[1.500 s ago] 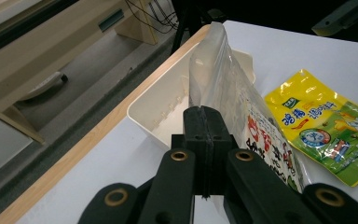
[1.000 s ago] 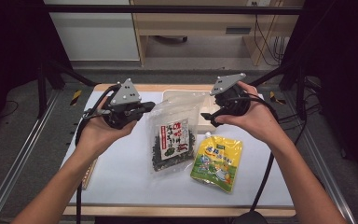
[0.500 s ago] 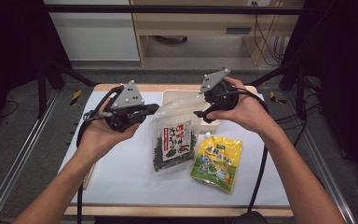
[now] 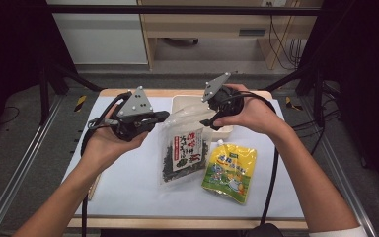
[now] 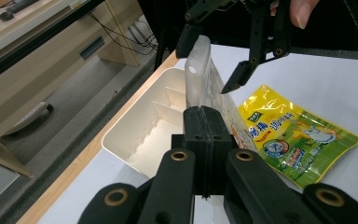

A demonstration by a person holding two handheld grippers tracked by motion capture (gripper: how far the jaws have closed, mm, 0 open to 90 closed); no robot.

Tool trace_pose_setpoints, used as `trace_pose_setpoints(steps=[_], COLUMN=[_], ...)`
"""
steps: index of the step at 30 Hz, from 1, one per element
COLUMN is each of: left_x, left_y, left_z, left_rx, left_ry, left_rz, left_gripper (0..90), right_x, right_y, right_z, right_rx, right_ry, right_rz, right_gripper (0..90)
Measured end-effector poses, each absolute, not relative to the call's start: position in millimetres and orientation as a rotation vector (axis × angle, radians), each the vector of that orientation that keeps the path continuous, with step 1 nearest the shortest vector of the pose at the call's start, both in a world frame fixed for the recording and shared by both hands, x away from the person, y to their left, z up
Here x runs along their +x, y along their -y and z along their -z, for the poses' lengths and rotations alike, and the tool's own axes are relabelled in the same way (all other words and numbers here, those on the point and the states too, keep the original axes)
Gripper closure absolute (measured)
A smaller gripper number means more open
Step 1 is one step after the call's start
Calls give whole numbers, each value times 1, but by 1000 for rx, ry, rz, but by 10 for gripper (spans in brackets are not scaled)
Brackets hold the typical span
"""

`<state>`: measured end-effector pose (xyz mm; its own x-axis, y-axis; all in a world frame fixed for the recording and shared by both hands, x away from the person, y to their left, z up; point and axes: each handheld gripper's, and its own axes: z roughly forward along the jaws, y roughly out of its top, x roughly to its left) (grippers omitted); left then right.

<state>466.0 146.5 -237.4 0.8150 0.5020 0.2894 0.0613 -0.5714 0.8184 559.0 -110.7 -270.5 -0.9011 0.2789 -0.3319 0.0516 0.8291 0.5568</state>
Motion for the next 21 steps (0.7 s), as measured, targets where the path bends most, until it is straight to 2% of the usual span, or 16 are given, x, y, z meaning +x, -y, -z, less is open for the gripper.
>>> trace_pose_setpoints(steps=[2,3,5,6,8,9,10,11,12,17,21], left_x=[467,467,468,468,470,471,472,473,473,477,479], left_y=[-147,-148,-149,-149,-149,-150,-150,-150,-150,-152,-155], left_z=[237,237,237,238,239,240,240,241,241,244,246], left_rx=[2112,2111,2114,2115,2114,2113,2109,2110,2111,2110,2106], left_ry=[-418,-418,-420,-422,-430,-435,-442,-444,-447,-466,-480], left_rz=[-633,-632,-642,-643,-644,-643,-639,-641,-640,-643,-641], left_gripper=[900,900,900,900,900,900,900,900,900,900,900], right_x=[558,556,555,554,554,553,553,552,552,550,549], right_y=[110,109,109,110,111,111,111,111,111,112,114], right_z=[272,273,274,273,273,274,274,274,274,272,270], right_rx=[236,229,216,207,198,200,200,194,194,183,169], right_ry=[-2630,-2649,-2656,-2668,-2673,-2687,-2687,-2696,-2696,-2725,-2744], right_rz=[-757,-733,-731,-730,-721,-711,-711,-705,-705,-708,-718], right_gripper=[289,352,380,444,468,539,539,600,600,743,791])
